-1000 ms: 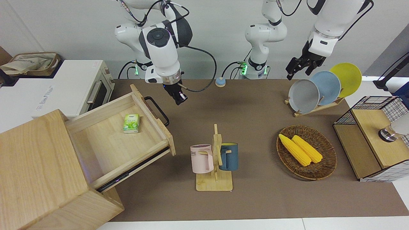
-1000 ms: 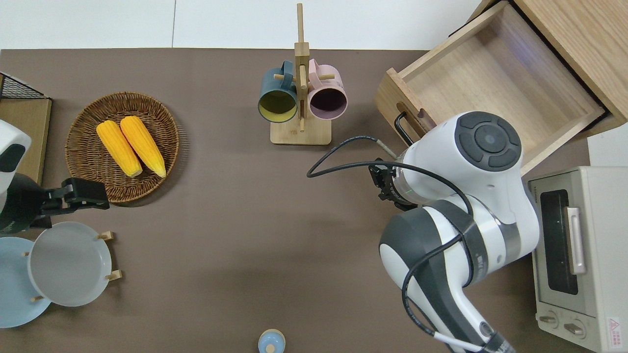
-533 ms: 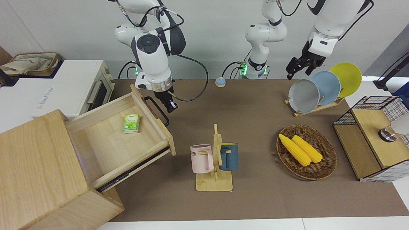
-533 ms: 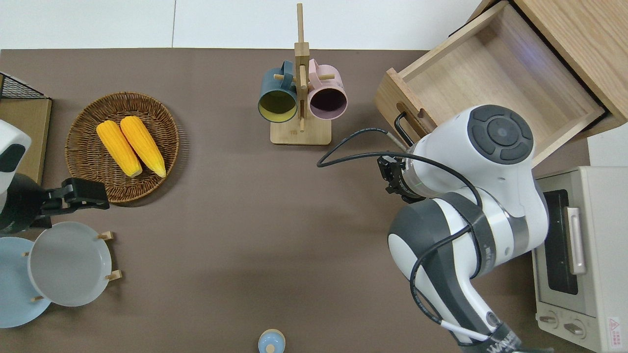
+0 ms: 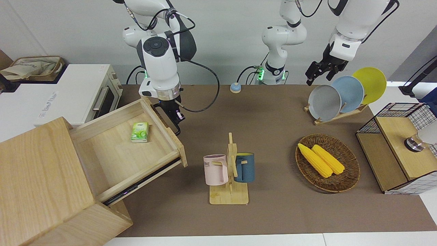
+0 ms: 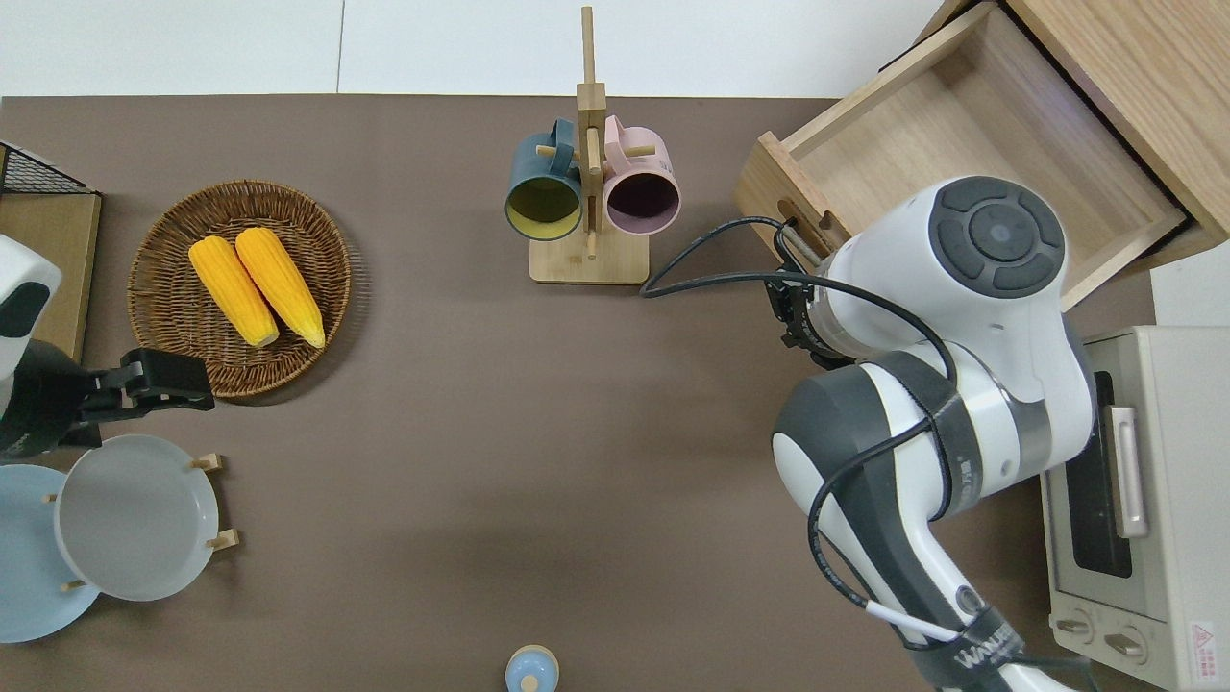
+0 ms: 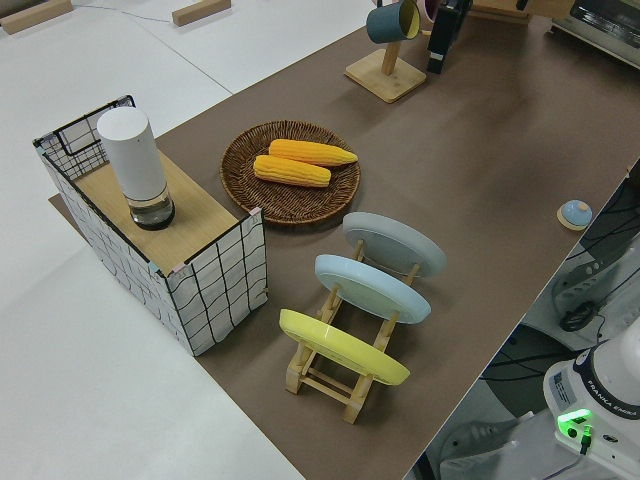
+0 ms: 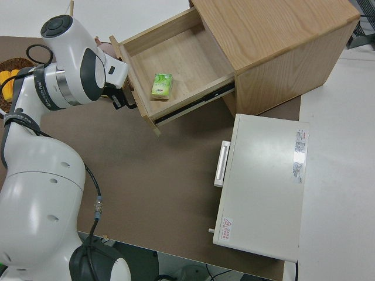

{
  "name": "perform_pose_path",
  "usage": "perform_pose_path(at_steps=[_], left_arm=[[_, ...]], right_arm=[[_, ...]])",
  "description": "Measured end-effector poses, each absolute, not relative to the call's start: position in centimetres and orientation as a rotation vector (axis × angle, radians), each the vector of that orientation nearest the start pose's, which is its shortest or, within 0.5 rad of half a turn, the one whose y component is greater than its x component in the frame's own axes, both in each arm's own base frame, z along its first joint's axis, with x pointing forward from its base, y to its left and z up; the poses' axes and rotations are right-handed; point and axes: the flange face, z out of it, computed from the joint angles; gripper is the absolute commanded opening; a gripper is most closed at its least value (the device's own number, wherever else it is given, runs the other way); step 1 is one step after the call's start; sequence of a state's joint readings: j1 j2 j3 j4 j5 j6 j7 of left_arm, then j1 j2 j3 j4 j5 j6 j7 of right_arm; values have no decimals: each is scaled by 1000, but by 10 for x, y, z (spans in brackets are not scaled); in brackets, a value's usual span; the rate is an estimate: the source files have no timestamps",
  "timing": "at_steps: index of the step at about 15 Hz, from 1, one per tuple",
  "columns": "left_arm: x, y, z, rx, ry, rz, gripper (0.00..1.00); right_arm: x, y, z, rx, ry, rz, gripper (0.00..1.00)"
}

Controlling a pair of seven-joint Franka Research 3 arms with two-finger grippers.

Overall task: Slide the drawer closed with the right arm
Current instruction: 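Push the drawer front away from the robot with the right gripper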

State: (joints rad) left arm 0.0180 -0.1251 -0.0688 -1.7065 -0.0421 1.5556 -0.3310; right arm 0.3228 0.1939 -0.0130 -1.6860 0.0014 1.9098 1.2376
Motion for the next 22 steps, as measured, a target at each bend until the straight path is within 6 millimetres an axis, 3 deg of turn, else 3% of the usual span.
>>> perform_pose_path(at_steps=[5,18,22], left_arm=[[512,-33,626,-3138,-443,51,993],[512,-33,626,-3138,-443,51,993],[512,-33,626,-3138,-443,51,993]], right_arm=[[604,171,479,-2812,1427,-70,0],[637,74,486,-2801,1430,-176,0],[645,23,483,-2831,1374,-206,0]])
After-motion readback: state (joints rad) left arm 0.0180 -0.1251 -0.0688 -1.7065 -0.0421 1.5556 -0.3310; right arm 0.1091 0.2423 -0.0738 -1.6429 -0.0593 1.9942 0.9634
